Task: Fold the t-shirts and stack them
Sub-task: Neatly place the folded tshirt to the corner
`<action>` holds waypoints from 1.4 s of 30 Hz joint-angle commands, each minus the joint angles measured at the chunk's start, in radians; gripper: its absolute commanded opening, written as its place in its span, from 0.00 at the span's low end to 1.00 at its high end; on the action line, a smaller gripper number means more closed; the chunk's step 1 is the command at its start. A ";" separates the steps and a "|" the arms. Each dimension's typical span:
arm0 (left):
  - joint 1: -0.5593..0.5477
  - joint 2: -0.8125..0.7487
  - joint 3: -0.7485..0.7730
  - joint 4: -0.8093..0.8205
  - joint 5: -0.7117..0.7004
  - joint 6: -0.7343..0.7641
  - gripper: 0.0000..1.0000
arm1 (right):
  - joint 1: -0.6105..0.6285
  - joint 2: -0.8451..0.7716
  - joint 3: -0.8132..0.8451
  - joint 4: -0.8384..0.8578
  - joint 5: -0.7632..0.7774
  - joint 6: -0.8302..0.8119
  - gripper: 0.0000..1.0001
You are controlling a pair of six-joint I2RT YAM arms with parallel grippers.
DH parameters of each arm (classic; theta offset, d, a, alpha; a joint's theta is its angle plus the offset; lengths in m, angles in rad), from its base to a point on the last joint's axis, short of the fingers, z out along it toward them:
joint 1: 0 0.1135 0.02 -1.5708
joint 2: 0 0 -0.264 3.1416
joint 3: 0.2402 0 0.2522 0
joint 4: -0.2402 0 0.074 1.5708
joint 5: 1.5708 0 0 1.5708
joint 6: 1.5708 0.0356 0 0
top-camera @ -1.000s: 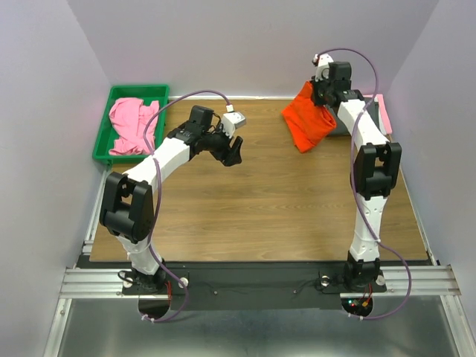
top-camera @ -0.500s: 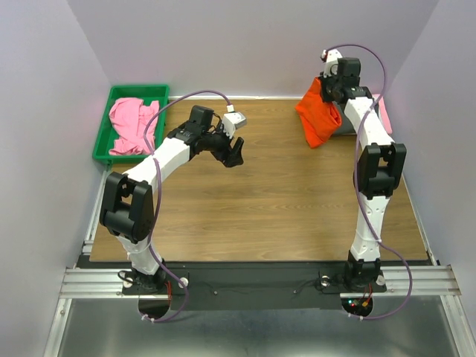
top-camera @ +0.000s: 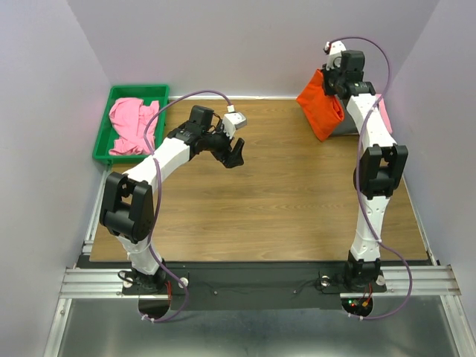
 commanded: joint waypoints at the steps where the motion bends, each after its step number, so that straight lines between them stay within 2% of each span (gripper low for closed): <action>1: 0.006 -0.025 0.010 0.020 0.038 0.023 0.87 | -0.013 -0.060 0.068 0.029 0.018 0.002 0.01; 21: 0.006 0.004 0.030 -0.014 0.056 0.055 0.87 | -0.036 -0.040 0.135 -0.013 0.016 -0.013 0.01; 30: 0.005 0.010 0.033 -0.017 0.070 0.046 0.87 | -0.091 -0.016 0.134 -0.013 0.004 -0.049 0.01; 42: 0.005 0.012 0.032 -0.009 0.076 0.020 0.88 | -0.168 0.070 0.214 -0.008 -0.008 -0.102 0.01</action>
